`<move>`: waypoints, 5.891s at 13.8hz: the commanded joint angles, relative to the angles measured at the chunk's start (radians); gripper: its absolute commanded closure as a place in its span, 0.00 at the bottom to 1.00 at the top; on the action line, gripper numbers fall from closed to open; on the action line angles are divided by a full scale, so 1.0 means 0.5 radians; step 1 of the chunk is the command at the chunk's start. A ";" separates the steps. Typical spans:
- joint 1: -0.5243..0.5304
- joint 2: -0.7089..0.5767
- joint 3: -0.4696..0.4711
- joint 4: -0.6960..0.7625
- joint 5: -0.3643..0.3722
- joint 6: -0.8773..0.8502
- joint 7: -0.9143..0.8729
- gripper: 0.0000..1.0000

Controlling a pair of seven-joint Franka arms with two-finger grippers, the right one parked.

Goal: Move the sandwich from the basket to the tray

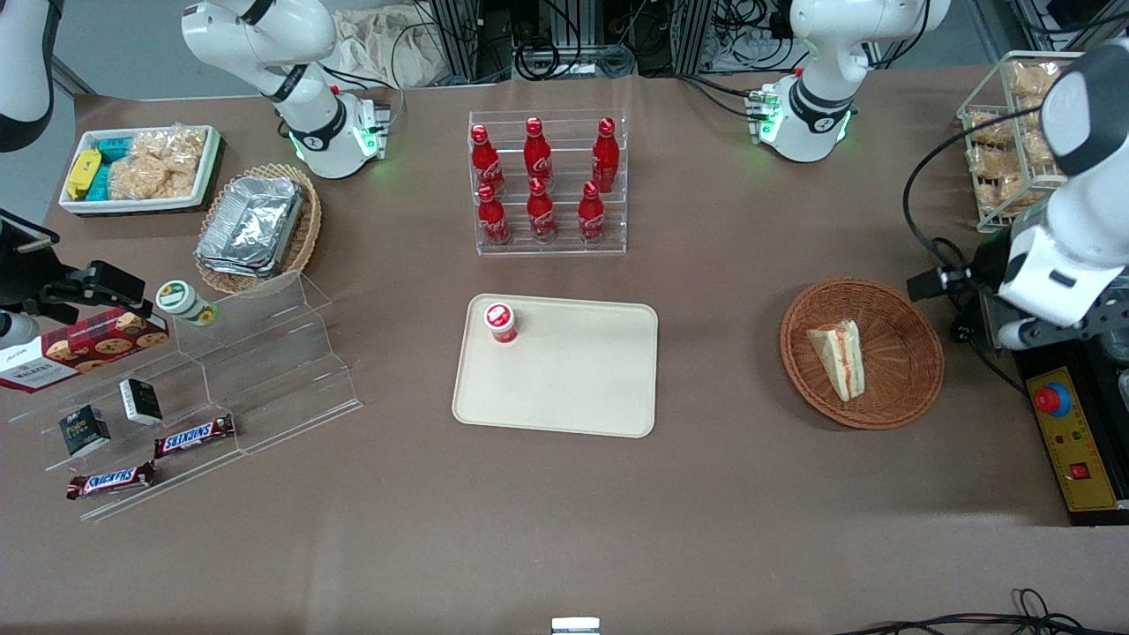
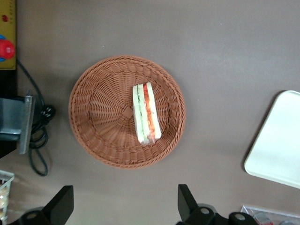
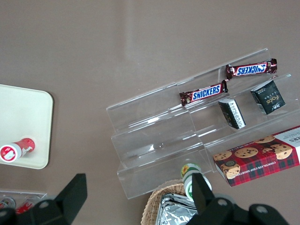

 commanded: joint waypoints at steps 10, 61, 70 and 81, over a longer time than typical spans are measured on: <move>-0.008 0.224 -0.027 -0.606 -0.025 0.758 -0.280 0.00; -0.474 1.350 -1.018 0.554 0.539 0.645 -1.455 0.69; -0.483 1.489 -1.012 0.572 0.714 0.713 -1.614 0.00; -0.134 0.511 -0.988 0.557 0.635 0.201 -1.992 0.00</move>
